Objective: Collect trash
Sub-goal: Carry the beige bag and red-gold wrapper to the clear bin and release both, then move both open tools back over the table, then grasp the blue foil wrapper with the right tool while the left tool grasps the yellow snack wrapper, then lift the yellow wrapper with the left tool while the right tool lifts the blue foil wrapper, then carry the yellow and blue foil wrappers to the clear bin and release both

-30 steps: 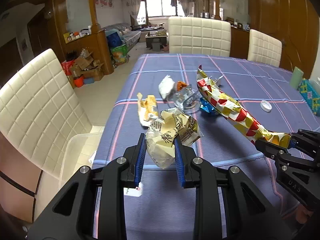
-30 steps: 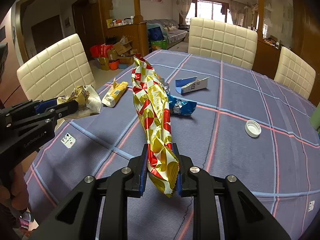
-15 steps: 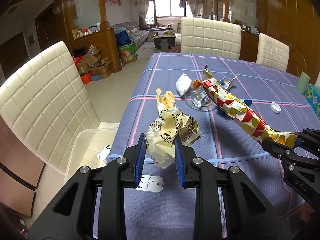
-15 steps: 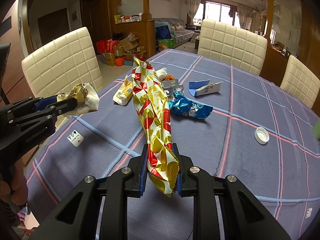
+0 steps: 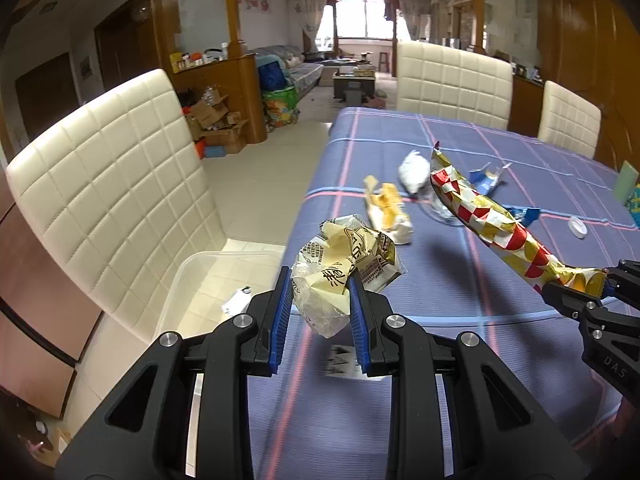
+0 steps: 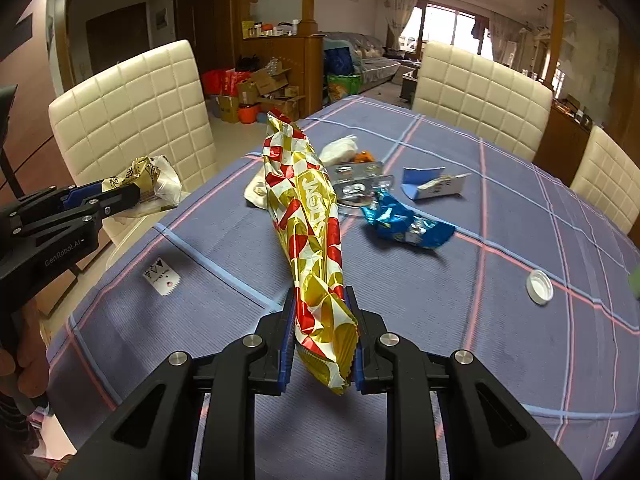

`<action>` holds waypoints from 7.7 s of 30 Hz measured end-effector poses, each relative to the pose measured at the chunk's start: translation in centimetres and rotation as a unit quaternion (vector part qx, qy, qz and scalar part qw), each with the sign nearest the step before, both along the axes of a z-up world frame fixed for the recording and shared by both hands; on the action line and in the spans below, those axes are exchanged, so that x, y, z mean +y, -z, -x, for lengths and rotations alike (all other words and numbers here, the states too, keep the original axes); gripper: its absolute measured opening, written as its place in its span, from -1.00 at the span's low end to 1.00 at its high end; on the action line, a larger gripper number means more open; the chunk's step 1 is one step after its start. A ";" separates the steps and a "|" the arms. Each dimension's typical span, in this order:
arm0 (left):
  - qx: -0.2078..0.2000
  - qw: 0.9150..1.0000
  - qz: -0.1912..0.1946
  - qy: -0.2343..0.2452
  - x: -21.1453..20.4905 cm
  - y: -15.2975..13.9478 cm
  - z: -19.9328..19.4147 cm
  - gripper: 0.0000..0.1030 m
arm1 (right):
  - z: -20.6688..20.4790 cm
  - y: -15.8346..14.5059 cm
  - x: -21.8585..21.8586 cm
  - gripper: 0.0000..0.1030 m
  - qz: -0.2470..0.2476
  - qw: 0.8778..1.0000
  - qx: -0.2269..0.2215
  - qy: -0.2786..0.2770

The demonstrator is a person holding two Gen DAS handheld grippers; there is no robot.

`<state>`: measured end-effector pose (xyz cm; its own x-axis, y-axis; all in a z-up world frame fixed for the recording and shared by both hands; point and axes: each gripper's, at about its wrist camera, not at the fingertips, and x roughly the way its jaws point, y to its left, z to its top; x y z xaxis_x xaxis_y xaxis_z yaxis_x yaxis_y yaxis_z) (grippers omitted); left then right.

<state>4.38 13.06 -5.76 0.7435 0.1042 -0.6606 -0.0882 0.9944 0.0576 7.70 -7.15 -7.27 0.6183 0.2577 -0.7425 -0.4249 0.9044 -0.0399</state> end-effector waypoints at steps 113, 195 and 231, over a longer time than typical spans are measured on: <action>0.058 0.997 -0.019 0.044 -2.5 1.5 -6.6 0.93 | -9.4 1.5 -3.3 0.39 -0.029 0.995 0.050 0.086; 0.053 0.993 -0.055 0.091 -8.5 -1.5 -2.1 -0.38 | 0.0 -1.4 -5.5 0.01 -0.055 0.998 -0.015 0.029; 0.047 0.996 -0.046 0.057 -4.6 -1.0 -1.5 -0.38 | -0.4 -1.3 -2.4 0.01 -0.036 0.999 -0.012 0.001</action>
<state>5.85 8.47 -4.75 0.6886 0.0857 -0.7200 0.0351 0.9879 0.1511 8.15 -9.54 -5.95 0.6356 0.3085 -0.7077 -0.4232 0.9059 0.0149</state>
